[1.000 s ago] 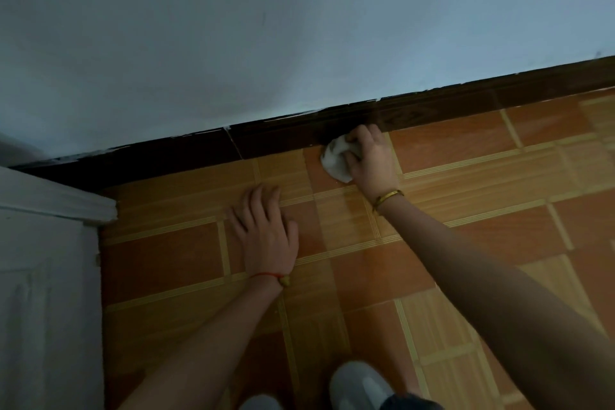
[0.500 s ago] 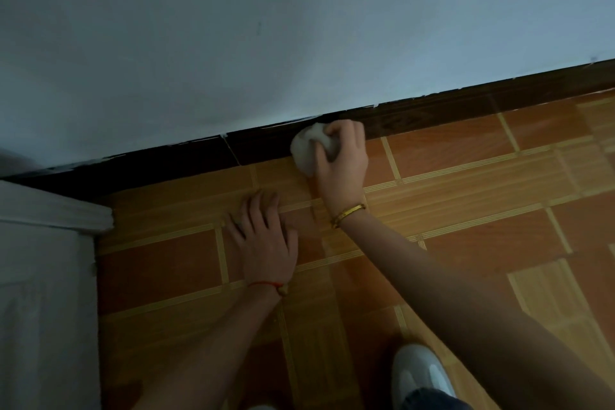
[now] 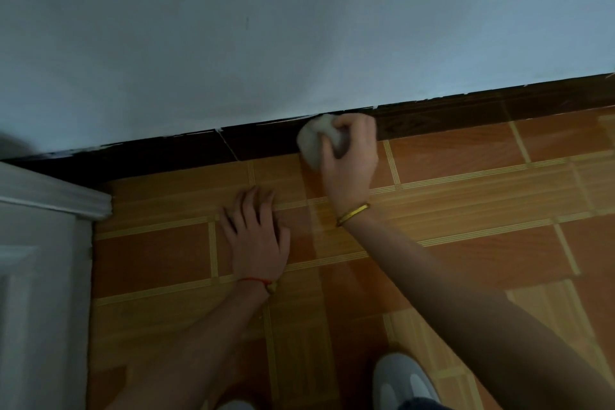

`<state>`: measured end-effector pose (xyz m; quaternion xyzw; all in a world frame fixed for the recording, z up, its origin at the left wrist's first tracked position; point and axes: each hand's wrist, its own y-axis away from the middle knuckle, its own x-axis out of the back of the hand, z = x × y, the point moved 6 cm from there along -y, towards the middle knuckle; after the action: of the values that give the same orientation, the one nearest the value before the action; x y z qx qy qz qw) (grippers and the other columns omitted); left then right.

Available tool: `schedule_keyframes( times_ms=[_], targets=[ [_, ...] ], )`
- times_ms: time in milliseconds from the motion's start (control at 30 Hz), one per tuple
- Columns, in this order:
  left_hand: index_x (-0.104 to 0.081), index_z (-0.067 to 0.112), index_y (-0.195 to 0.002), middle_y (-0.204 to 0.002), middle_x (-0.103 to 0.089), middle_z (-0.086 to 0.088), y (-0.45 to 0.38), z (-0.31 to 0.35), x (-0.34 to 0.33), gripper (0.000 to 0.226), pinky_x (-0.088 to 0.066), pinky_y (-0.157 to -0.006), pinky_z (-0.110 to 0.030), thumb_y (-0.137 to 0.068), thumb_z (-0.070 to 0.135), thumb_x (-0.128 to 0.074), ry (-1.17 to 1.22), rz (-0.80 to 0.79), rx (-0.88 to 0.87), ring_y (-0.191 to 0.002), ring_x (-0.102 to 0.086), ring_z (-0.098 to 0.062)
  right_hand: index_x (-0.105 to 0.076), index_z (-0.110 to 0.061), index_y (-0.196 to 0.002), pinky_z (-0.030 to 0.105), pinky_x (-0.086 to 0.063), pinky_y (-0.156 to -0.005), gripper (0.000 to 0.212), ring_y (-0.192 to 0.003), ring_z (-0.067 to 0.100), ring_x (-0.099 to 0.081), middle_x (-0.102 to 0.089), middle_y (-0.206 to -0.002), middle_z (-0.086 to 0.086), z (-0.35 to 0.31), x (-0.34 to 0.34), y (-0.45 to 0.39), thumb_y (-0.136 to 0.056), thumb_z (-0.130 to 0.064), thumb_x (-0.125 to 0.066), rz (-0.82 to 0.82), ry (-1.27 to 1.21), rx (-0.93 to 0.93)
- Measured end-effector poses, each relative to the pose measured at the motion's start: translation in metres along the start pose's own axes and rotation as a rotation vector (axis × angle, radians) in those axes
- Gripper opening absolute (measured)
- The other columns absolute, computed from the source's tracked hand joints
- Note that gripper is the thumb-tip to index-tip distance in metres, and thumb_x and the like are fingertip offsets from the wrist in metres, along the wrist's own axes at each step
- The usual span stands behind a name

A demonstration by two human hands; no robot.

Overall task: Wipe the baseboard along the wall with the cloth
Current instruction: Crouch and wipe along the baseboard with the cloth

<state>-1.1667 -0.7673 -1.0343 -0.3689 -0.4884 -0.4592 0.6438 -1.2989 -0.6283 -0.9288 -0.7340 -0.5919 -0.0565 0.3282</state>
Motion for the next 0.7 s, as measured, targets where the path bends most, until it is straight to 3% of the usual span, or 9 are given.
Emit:
schedule_keyframes(
  times_ms=[167,367,433,533,633,700],
  targets=[
    [-0.049,0.013,-0.14,-0.147,-0.044,-0.016,-0.001,0.0,0.003,0.054,-0.017,-0.115,-0.069,-0.091,0.035,-0.042,0.014,0.033,-0.012,-0.139,-0.036,-0.038,-0.058,-0.004,-0.092,0.028,-0.047,-0.075,0.021,-0.089,0.019,-0.054,-0.054,-0.096,0.005,-0.001,-0.005,-0.001,-0.076,0.005,-0.068,-0.047,-0.044,0.054],
    [-0.051,0.014,-0.139,-0.145,-0.045,-0.015,-0.001,-0.001,0.002,0.053,-0.013,-0.118,-0.065,-0.093,0.036,-0.04,0.035,0.041,-0.003,-0.139,-0.037,-0.037,-0.057,-0.003,-0.098,0.007,-0.038,-0.08,0.019,-0.092,0.008,-0.052,-0.056,-0.101,0.008,0.06,0.06,-0.027,-0.081,-0.002,-0.065,0.234,0.02,-0.159],
    [-0.051,0.014,-0.138,-0.146,-0.044,-0.014,-0.001,-0.001,0.002,0.052,-0.011,-0.12,-0.063,-0.093,0.037,-0.039,0.033,0.034,0.006,-0.14,-0.037,-0.037,-0.057,-0.004,-0.099,0.008,-0.039,-0.082,0.019,-0.093,0.007,-0.052,-0.056,-0.102,0.008,0.071,0.072,-0.033,-0.083,-0.005,-0.065,0.287,0.01,-0.187],
    [-0.051,0.015,-0.139,-0.147,-0.043,-0.014,-0.001,-0.001,0.002,0.052,-0.012,-0.119,-0.063,-0.094,0.037,-0.039,0.029,0.032,0.003,-0.14,-0.035,-0.036,-0.057,-0.003,-0.098,0.013,-0.042,-0.084,0.019,-0.094,0.01,-0.053,-0.055,-0.101,0.006,0.056,0.062,-0.027,-0.081,-0.001,-0.065,0.242,-0.016,-0.153],
    [-0.051,0.015,-0.139,-0.147,-0.043,-0.014,-0.001,-0.001,0.003,0.051,-0.013,-0.119,-0.064,-0.094,0.036,-0.041,0.028,0.04,-0.006,-0.14,-0.035,-0.036,-0.06,-0.003,-0.095,0.026,-0.046,-0.082,0.024,-0.093,0.019,-0.055,-0.056,-0.098,0.007,0.014,0.023,-0.012,-0.074,0.006,-0.067,0.073,-0.069,-0.022],
    [-0.052,0.014,-0.139,-0.147,-0.044,-0.015,-0.002,0.0,0.004,0.051,-0.014,-0.118,-0.064,-0.094,0.035,-0.041,0.021,0.054,-0.013,-0.14,-0.036,-0.036,-0.062,-0.002,-0.094,0.028,-0.046,-0.079,0.023,-0.092,0.023,-0.055,-0.058,-0.098,0.009,-0.006,0.0,-0.004,-0.073,0.007,-0.068,-0.026,-0.087,0.043]
  ],
)
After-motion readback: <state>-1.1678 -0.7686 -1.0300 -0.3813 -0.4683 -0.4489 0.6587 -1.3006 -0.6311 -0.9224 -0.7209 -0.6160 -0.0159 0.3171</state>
